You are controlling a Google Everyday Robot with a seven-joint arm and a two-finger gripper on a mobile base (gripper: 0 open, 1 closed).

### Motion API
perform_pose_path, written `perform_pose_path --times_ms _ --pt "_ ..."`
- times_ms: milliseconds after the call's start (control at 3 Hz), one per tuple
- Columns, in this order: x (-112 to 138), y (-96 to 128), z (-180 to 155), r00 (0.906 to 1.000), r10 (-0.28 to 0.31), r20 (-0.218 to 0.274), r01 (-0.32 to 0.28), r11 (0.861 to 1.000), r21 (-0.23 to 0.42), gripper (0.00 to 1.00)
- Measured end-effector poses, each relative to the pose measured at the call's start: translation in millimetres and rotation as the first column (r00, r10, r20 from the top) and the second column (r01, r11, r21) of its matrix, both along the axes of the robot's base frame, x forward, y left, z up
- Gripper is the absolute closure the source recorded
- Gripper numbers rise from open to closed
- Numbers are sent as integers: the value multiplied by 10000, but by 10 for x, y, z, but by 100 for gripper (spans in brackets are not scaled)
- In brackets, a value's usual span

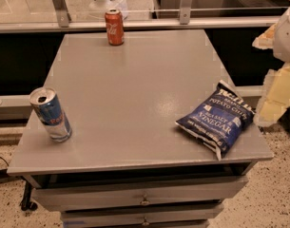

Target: Move blue chip bag near coke can

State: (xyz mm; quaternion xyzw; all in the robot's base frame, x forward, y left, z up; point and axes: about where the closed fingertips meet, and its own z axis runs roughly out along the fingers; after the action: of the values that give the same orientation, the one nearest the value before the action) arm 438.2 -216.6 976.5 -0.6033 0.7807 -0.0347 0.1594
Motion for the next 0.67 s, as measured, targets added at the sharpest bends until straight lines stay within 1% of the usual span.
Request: perform_pose_path --times_ms 333,667 --pt "0 0 0 10000 0 2 0 10000 0 0" --pt "100 61 -128 9995 -124 273 115 9993 351 0"
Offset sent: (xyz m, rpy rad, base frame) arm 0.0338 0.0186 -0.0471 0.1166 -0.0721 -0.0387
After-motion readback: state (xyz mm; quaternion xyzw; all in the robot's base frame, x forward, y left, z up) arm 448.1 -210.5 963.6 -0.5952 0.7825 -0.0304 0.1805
